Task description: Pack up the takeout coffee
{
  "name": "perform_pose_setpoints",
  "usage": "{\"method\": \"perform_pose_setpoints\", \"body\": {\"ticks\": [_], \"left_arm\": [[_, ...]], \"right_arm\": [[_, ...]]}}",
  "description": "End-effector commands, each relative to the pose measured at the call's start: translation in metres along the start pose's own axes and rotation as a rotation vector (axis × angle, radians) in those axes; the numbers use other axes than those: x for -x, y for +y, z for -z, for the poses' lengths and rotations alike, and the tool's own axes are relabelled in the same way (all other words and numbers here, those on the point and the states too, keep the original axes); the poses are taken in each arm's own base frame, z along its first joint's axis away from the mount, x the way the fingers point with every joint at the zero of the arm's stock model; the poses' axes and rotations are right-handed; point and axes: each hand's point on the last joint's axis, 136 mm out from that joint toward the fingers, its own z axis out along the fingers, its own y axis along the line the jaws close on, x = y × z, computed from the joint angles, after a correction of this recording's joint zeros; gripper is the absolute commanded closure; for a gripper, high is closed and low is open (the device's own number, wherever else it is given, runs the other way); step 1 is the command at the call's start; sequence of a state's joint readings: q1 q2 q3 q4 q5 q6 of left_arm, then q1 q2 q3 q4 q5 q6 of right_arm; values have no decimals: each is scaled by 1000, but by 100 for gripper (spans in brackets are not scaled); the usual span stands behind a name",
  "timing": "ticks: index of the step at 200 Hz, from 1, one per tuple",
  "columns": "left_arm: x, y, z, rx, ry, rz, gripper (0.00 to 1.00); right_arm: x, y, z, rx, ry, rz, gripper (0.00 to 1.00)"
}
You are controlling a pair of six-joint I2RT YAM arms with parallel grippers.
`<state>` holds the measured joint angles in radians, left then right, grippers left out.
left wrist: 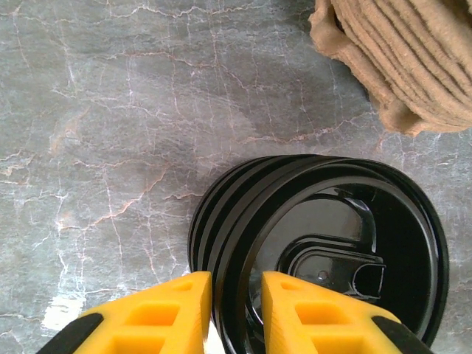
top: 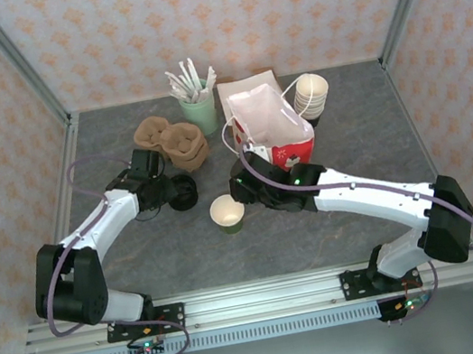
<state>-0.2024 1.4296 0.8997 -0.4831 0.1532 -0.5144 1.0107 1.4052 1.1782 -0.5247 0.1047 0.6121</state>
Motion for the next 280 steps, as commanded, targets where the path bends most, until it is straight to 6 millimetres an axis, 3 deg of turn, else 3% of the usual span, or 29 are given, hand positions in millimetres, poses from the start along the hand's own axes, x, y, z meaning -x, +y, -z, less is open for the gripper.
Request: {"method": "perform_pose_setpoints", "body": {"ticks": [1,109,173,229,280], "left_arm": [[1,4,1,25,10,-19,75],[-1,7,-5,42,24,-29,79],[0,6,1,37,15,-29,87],[4,0,18,-4,-14,-27,87],[3,-9,46,-44,-40,-56,86]], "right_arm": [[8,4,5,0,-6,10,57],[8,10,0,5,10,14,55],[10,13,2,19,8,8,55],[14,27,5,86,26,-34,55],[24,59,6,184,67,-64,54]]}}
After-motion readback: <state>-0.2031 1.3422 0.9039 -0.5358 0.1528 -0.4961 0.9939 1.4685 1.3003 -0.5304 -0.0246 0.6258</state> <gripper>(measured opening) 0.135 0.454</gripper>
